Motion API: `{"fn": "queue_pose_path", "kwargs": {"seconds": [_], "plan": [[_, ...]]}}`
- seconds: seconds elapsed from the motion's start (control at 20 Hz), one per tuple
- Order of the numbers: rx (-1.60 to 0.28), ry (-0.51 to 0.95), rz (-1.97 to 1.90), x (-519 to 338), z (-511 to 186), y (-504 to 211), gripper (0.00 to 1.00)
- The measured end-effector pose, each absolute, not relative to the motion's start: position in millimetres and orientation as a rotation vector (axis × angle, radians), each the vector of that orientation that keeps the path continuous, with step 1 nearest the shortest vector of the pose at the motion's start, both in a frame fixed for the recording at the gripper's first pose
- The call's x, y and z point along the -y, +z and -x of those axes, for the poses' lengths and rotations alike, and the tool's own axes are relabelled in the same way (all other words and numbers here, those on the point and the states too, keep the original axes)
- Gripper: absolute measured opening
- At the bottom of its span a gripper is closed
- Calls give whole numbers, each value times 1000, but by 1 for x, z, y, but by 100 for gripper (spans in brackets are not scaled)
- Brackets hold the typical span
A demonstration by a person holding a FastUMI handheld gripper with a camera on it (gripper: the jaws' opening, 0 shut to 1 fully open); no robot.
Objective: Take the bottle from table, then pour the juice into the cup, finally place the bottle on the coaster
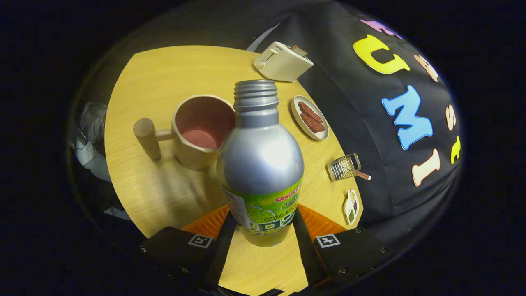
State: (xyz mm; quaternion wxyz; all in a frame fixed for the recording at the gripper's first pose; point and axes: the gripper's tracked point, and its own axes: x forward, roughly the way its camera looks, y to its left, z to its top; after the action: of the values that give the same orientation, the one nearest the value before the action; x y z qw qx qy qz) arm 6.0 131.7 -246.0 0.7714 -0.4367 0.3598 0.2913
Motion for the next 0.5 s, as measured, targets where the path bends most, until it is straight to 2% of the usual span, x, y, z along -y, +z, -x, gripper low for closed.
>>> {"fn": "queue_pose_path", "kwargs": {"seconds": [0.5], "plan": [[-751, 641, 600, -137, -38, -243, 76]]}}
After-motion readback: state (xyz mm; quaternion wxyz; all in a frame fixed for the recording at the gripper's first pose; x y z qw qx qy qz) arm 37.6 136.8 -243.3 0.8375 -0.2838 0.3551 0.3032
